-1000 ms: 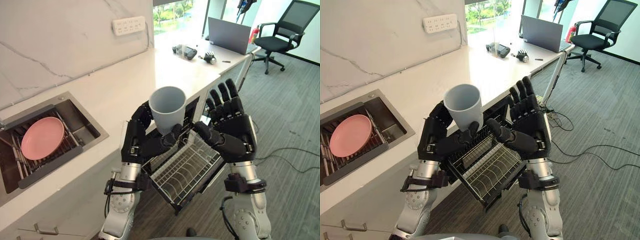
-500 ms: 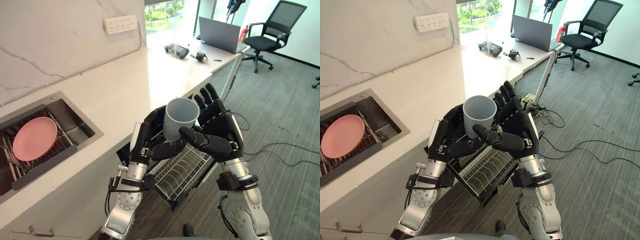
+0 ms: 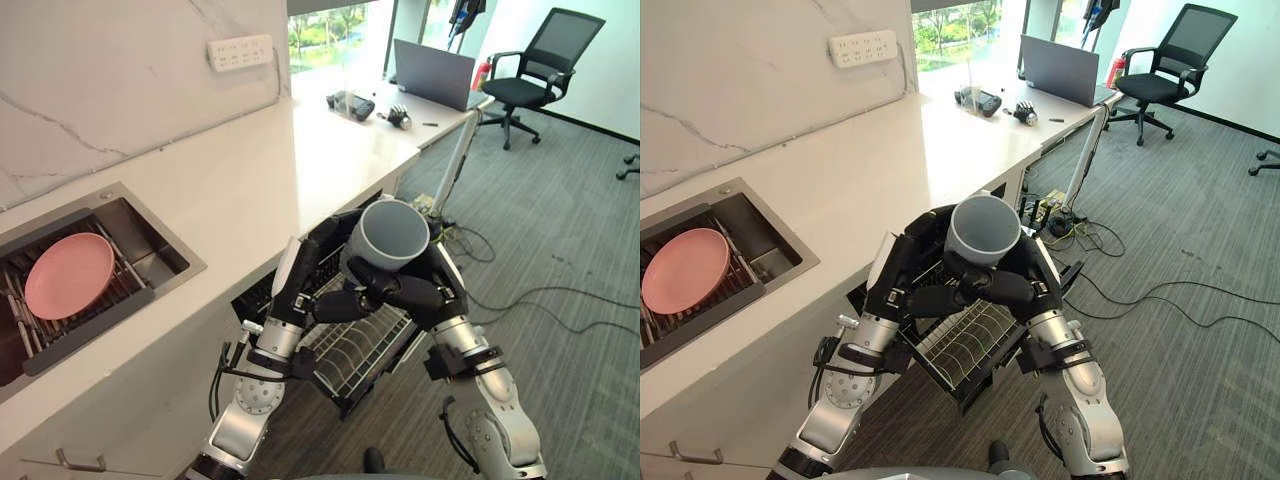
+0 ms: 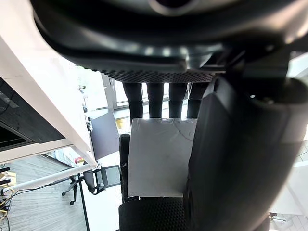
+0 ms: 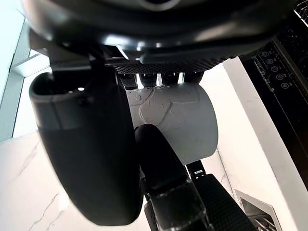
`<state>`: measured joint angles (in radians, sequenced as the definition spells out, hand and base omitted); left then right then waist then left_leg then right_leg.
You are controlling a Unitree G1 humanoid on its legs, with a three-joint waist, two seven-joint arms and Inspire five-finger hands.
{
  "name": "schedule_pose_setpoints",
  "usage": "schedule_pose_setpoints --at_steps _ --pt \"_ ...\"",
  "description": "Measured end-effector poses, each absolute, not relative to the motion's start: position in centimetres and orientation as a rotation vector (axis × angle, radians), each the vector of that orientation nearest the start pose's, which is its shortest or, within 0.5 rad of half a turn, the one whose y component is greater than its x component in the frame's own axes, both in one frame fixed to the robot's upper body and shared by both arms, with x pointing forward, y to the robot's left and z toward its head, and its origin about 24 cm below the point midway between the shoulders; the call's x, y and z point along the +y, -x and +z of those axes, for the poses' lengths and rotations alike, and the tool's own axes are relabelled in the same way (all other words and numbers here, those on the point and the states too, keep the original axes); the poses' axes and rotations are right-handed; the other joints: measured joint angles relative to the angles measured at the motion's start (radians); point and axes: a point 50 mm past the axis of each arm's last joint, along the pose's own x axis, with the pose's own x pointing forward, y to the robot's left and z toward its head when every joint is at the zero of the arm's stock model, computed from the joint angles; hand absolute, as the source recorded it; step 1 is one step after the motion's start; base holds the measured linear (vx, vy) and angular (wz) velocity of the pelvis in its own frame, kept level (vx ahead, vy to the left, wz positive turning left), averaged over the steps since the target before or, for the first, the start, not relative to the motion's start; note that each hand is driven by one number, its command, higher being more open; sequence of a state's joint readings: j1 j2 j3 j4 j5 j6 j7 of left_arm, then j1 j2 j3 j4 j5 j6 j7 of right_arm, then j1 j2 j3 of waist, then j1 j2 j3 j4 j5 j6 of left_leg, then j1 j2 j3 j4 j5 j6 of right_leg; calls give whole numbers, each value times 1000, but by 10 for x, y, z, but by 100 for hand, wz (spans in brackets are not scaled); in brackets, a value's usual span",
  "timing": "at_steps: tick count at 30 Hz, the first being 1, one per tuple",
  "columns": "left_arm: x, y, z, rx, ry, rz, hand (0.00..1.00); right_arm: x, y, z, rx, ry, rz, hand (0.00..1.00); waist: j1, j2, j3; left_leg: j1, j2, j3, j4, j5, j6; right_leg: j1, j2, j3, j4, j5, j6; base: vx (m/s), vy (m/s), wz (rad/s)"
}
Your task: Walk over to the sink, pick up the cup, carry it to the dishwasher, place the cup inside the dishwasher, then close the dishwasher door
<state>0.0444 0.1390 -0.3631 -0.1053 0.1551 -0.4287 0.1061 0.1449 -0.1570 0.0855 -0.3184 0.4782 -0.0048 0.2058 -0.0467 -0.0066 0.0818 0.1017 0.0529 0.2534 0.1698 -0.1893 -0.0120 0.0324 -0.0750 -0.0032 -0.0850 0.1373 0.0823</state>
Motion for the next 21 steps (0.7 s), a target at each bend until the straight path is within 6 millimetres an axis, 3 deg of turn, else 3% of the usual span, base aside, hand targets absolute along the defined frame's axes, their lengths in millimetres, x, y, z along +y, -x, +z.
schedule_pose_setpoints --at_steps 9,10,16,21 --pt "83 -221 94 -529 -157 -318 0 -147 -221 91 -235 -329 272 0 0 -10 -7 -7 1 0 8 0 0 -8 -1 -2 -3 1 -1 -41 -22 0" --pt "83 -221 94 -530 -157 -318 100 -147 -221 91 -237 -329 272 0 0 -10 -7 -7 1 0 8 0 0 -8 0 -2 -4 1 -1 -33 -23 -1" --pt "79 -219 95 -522 -75 -326 100 -146 -222 92 -246 -432 240 0 2 -11 -7 -12 1 -1 8 0 0 -13 0 -4 -4 1 -1 0 0 0" --pt "84 -214 89 -492 -25 -267 100 -160 -226 88 -268 -583 110 0 3 -13 -8 -12 1 -2 7 1 1 -11 -1 -6 -4 1 -1 0 0 0"
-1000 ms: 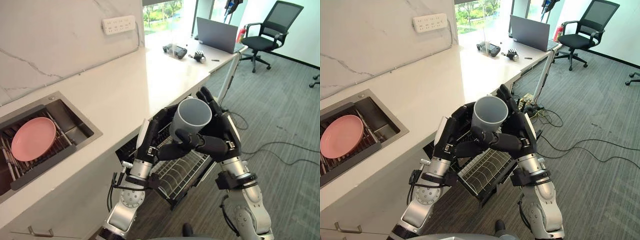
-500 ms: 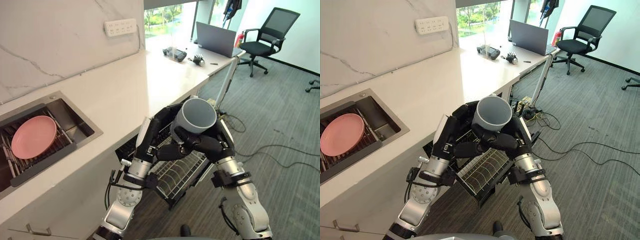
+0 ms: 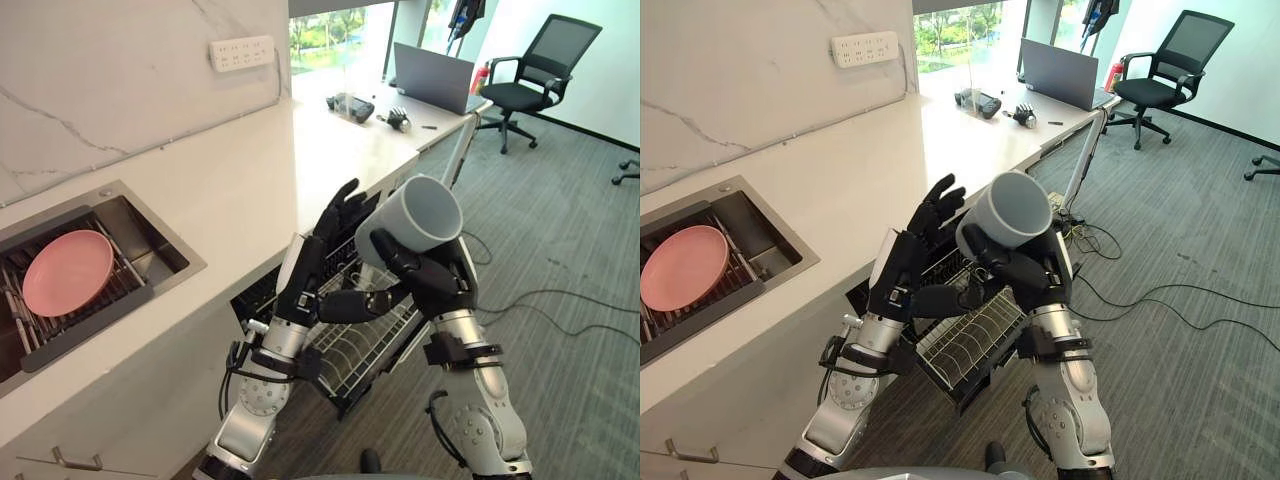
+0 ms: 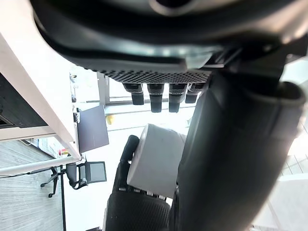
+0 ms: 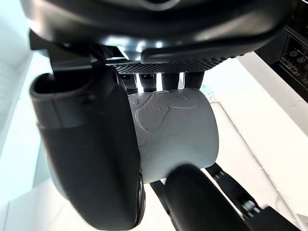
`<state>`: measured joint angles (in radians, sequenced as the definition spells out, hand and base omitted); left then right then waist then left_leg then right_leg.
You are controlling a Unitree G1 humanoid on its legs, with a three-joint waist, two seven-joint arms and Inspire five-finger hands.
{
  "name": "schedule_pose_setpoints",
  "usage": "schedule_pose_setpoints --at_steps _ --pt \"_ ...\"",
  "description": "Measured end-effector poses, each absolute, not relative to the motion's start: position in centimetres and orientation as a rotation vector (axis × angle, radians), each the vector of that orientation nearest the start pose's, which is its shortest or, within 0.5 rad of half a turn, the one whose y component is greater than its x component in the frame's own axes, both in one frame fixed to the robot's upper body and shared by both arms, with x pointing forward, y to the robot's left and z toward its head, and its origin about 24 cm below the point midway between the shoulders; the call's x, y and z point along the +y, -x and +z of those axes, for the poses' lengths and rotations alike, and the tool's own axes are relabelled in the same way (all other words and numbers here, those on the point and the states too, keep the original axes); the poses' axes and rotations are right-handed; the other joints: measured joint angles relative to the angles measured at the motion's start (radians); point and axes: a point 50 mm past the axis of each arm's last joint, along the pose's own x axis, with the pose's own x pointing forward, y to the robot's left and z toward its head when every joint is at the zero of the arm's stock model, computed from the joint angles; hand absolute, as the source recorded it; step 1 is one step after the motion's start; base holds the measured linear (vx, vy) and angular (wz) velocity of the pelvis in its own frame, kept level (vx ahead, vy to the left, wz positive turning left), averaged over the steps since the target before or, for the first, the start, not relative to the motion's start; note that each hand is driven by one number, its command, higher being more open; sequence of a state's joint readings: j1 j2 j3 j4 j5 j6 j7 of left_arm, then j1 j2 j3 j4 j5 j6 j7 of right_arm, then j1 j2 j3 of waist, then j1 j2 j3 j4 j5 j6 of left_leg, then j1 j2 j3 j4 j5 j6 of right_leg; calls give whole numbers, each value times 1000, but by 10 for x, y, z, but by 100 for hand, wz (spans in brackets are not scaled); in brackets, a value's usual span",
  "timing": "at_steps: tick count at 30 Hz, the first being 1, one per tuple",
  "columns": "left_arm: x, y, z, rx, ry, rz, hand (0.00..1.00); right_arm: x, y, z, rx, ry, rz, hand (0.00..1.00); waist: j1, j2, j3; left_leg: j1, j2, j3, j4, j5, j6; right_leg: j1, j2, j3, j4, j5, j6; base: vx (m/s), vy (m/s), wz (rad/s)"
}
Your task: Walk over to the sink, pick up the cup, carry it to the dishwasher, place the cup inside the dishwasher, then close the dishwasher door
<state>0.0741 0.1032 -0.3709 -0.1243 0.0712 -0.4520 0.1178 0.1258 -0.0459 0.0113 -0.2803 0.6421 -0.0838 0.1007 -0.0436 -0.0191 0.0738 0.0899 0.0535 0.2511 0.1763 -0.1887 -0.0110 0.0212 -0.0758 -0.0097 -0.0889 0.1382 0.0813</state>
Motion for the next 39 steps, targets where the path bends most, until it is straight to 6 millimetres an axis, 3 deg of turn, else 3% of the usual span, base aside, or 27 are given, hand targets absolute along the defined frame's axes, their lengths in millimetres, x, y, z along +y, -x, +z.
schedule_pose_setpoints --at_steps 8,11,15,17,22,26,29,35,37,39 --pt "124 -212 73 -400 67 -40 100 -180 -220 84 -321 -709 -42 0 1 -1 -1 10 -2 -11 -25 16 4 9 -5 -16 0 0 0 -5 -5 5" --pt "131 -206 56 -317 36 -42 100 -189 -215 79 -302 -700 -92 0 6 -3 -2 10 -5 -17 -33 21 5 9 -9 -26 0 0 0 -26 -17 6" --pt "136 -184 -1 -21 -19 -129 100 -200 -214 65 -244 -686 -128 0 5 -11 -7 8 -7 -19 -37 22 6 8 -12 -44 -1 0 0 0 0 0" --pt "139 -160 -37 175 -61 -193 100 -207 -213 54 -188 -666 -137 0 4 -16 -10 3 -6 -23 -38 22 6 5 -13 -53 -1 -1 0 -16 -21 5" --pt "152 -124 -78 436 -99 -285 100 -216 -213 23 18 -558 -111 0 13 -21 -14 -3 -14 -47 -70 46 4 -4 -20 -91 -2 -1 -1 -14 -25 13" --pt "173 -106 -101 604 -82 -214 100 -217 -214 -12 275 -429 -51 0 29 -19 -12 0 -22 -76 -112 79 4 -5 -31 -131 -3 -1 -1 -28 -33 23" --pt "186 -95 -111 690 -89 -141 100 -216 -215 -28 393 -389 -12 0 33 -15 -5 -3 -28 -104 -126 94 4 -4 -38 -166 -3 -2 0 -44 -30 29" --pt "196 -88 -116 770 -60 -72 100 -229 -228 -52 580 -235 -3 0 86 -9 41 -55 -52 -190 -138 132 7 -10 -63 -259 -3 -5 2 -61 -17 47" --pt "199 -86 -116 783 -56 -57 100 -241 -234 -50 596 -170 -19 0 100 -11 58 -72 -56 -220 -137 140 5 -11 -67 -288 -2 -5 2 -48 -11 39" --pt "204 -88 -116 792 -57 -44 100 -257 -252 -40 595 -114 -64 0 107 -14 68 -111 -60 -240 -136 151 4 -37 -70 -308 -2 -5 3 -62 -11 29"
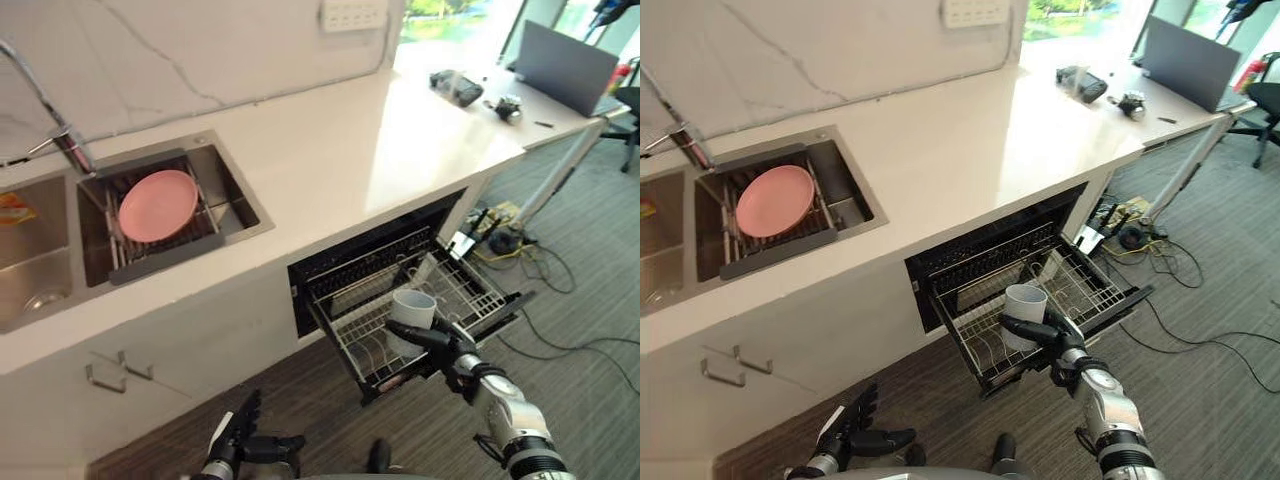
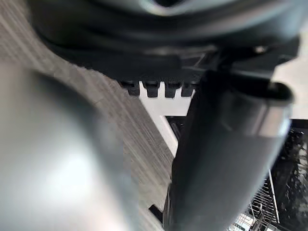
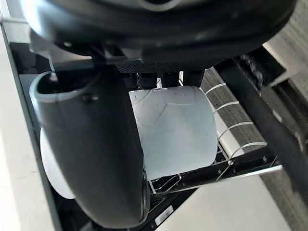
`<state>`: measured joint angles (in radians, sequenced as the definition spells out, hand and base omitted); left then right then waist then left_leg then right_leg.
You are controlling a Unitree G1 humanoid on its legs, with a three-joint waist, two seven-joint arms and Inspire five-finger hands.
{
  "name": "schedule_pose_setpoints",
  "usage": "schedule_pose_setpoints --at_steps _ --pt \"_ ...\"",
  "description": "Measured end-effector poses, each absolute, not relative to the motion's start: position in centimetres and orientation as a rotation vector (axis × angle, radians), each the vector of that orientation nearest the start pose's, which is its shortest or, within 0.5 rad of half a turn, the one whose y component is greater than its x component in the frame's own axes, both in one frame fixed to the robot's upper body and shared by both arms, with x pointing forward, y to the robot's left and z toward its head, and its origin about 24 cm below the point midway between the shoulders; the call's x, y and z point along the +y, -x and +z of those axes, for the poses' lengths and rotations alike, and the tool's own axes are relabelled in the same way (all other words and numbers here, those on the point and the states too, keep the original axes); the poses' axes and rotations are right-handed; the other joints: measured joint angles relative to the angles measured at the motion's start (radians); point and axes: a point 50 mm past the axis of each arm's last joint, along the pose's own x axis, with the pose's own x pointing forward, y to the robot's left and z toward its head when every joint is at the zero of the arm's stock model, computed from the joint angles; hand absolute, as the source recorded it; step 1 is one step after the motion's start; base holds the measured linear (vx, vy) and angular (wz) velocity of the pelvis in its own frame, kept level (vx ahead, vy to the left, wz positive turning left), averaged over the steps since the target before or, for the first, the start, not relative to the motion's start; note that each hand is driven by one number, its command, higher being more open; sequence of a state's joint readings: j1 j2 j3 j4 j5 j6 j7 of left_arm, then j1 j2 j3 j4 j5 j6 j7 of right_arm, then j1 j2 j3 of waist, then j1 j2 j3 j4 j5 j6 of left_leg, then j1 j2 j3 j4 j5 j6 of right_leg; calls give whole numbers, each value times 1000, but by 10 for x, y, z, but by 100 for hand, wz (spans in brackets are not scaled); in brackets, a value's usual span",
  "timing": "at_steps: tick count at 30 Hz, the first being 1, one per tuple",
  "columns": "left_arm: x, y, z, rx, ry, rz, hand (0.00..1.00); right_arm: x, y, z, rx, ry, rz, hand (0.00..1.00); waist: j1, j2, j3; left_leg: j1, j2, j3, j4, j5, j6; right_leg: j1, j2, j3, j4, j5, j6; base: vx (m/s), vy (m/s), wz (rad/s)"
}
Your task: Walk over to the sink, pick up the cup, carry it to the dishwasher, place the cup inside the dishwasher, then close the dishwasher door
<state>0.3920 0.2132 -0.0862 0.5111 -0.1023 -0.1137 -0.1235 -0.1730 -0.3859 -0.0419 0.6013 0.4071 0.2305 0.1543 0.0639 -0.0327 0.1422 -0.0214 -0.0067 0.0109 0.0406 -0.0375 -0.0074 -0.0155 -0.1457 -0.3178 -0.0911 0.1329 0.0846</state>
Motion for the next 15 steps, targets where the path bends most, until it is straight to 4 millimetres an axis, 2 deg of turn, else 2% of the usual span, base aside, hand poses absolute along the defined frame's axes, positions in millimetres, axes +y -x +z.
schedule_pose_setpoints --at_steps 1,3,5,9,11,14,15 --pt "206 -92 -114 781 -49 -44 100 -269 -266 -29 579 -80 -97 0 6 1 18 -25 -2 -11 4 9 0 -16 -2 -12 0 0 2 -71 -9 31" --pt "207 -99 -112 761 -23 -41 100 -284 -281 -15 561 -47 -140 0 11 0 48 -51 -5 -31 12 18 -3 -28 -4 -33 2 3 -1 -86 -17 32" --pt "208 -111 -106 720 -21 -52 100 -304 -294 2 546 -14 -191 0 49 -7 93 -77 -2 -52 22 28 -9 -39 0 -51 5 6 -5 -86 -29 30" --pt "207 -122 -98 675 -24 -64 100 -309 -309 16 526 -20 -215 0 84 -18 132 -107 -2 -87 36 33 -16 -41 5 -82 5 6 -7 -51 -16 27" --pt "206 -137 -91 627 -24 -73 100 -314 -320 31 494 5 -213 0 115 -14 166 -132 3 -106 51 35 -20 -47 4 -99 6 5 -8 -62 -8 25" --pt "211 -151 -77 560 -46 -80 100 -311 -336 52 464 78 -179 0 147 -15 215 -167 5 -134 53 52 -25 -72 8 -127 6 11 -12 -8 -6 31" --pt "213 -152 -76 555 -47 -78 100 -309 -338 53 471 96 -165 0 152 -15 222 -173 5 -140 53 55 -24 -73 9 -133 6 14 -16 52 -13 24"
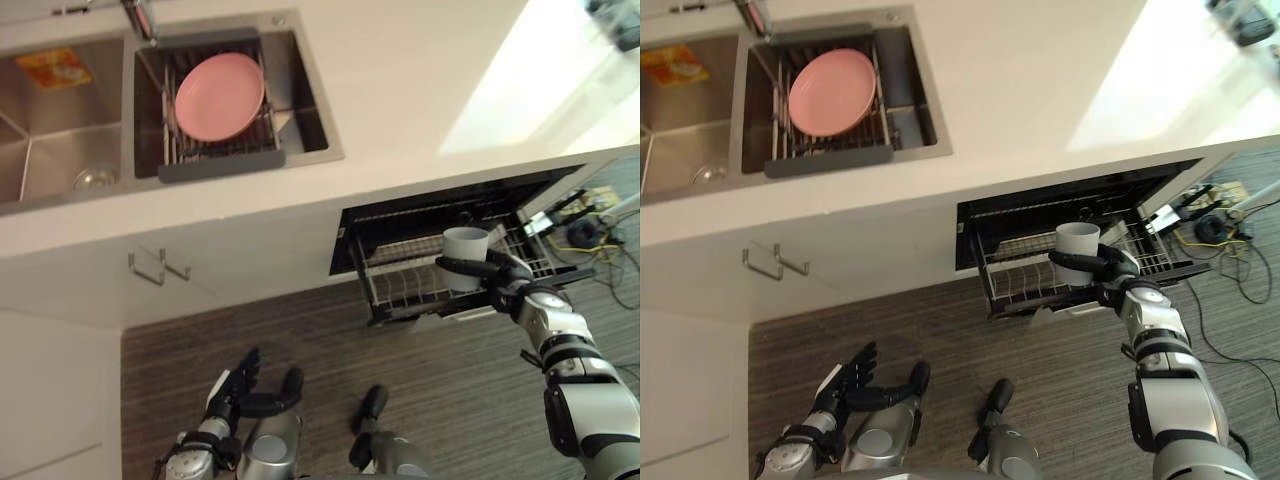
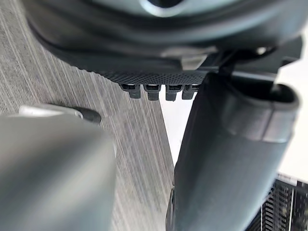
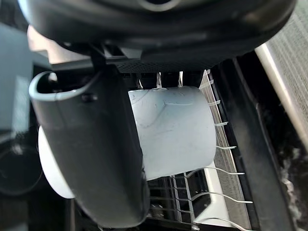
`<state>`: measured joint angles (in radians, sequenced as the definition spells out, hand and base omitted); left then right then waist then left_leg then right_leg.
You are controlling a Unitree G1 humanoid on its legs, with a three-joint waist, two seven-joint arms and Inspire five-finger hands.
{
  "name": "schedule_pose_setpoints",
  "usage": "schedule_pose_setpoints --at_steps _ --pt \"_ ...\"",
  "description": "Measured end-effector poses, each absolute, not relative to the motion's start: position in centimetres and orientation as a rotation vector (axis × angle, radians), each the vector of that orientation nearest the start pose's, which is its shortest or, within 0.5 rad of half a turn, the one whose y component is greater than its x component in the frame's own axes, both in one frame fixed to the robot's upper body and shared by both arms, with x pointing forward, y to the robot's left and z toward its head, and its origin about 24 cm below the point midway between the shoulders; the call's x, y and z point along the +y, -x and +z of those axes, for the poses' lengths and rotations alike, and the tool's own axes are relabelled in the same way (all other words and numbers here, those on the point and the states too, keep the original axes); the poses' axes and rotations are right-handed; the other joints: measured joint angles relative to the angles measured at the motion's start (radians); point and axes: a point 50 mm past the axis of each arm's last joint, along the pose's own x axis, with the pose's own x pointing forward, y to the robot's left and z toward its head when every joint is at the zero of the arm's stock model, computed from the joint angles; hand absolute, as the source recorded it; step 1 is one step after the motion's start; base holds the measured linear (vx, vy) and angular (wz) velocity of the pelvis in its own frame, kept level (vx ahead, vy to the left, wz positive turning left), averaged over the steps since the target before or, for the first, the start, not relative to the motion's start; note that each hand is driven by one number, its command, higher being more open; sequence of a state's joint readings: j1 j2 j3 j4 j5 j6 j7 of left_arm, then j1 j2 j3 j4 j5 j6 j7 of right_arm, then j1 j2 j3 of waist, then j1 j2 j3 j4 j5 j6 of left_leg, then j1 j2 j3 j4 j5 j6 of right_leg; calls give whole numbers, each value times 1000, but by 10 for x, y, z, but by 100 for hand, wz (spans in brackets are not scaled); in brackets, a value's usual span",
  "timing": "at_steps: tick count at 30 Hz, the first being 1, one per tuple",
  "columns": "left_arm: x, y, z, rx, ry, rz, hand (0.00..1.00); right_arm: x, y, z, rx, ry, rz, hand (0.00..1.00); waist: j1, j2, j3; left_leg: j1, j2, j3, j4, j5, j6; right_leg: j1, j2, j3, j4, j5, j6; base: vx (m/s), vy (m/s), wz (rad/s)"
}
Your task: Walk over to the sink, pick up the cup, carry it to the dishwasher, place the cup inside the dishwasher, then close the dishwasher door
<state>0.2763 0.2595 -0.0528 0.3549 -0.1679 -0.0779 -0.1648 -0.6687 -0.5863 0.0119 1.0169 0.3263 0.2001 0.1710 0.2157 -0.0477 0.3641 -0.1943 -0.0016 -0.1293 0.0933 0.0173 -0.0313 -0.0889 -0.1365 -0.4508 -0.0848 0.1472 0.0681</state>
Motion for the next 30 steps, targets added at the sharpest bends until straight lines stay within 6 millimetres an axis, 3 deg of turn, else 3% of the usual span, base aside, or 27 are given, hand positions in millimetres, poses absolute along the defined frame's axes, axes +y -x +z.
schedule_pose_setpoints --at_steps 4,10,15,19,25,30 --pt "220 -153 -74 558 -44 -49 100 -300 -335 44 617 202 -14 0 46 -5 16 -8 2 -21 2 0 3 7 4 -6 0 6 -7 95 2 22" --pt "214 -160 -65 534 -38 -81 100 -291 -325 26 734 203 129 0 58 -25 25 17 6 -24 20 -20 9 42 5 -3 12 7 -6 36 29 8" --pt "211 -159 -64 563 -45 -107 100 -277 -302 -9 814 186 197 0 71 -51 0 76 18 -23 12 -30 6 93 15 0 18 6 -6 -4 13 -1" --pt "212 -141 -74 647 -60 -123 100 -265 -269 -46 903 105 240 0 69 -81 -79 115 31 -21 -16 -35 2 118 30 6 18 6 -7 17 1 -2" --pt "217 -114 -90 755 -59 -124 100 -260 -218 -85 1059 35 267 0 46 -84 -167 174 36 -5 -67 -34 3 148 33 41 19 -3 -19 13 14 -8" --pt "218 -100 -97 810 -50 -118 100 -257 -215 -87 1026 22 234 0 14 -81 -195 208 38 0 -89 -28 5 165 33 60 24 -11 -25 -11 6 -6"
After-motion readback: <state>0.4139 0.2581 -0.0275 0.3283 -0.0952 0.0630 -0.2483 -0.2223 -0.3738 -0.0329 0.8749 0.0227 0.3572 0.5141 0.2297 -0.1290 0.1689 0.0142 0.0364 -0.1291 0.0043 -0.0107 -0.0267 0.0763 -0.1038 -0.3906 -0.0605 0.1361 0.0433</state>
